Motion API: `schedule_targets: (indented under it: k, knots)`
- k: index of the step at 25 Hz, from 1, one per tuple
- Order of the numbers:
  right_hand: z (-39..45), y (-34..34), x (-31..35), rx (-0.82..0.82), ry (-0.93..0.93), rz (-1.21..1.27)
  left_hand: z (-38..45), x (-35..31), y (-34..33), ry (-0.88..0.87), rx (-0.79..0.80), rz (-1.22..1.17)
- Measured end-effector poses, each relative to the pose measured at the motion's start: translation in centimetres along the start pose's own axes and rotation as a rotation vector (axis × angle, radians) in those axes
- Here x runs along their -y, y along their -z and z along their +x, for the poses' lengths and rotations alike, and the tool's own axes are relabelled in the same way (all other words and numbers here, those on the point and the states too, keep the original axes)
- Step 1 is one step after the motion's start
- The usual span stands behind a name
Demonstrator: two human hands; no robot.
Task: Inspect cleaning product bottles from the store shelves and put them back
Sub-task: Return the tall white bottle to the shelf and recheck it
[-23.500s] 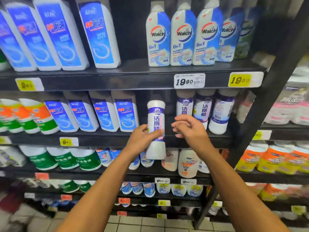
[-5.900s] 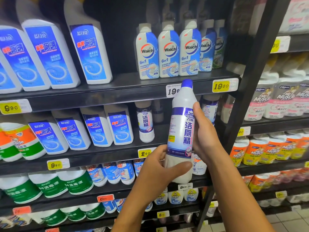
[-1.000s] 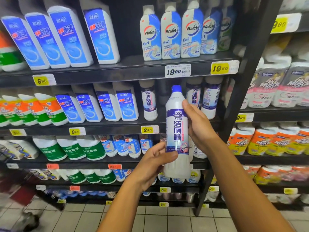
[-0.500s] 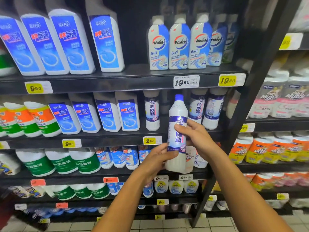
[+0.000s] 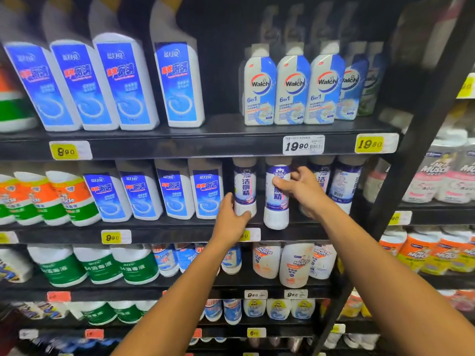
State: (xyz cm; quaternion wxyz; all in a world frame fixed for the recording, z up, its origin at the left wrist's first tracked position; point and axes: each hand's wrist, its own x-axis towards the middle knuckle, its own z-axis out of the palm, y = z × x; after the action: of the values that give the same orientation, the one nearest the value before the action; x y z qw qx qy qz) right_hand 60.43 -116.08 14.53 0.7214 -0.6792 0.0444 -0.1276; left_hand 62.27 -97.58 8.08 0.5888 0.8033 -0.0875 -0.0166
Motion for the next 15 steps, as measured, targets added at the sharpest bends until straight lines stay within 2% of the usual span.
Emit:
schedule_targets:
  k: [8,12,15]
  knots:
    - [1.7,0.4,-2.0,0.122,0.034,-0.051,3.0,0.6,0.4,-0.046,0.121,0.045]
    - [1.7,1.5,-3.4,0.175,0.036,-0.218,3.4,1.9,0.6,-0.04,0.167,0.048]
    - [0.7,2.6,-5.9,0.193,-0.01,-0.333,3.5,2.7,0.4,-0.03,0.135,0.017]
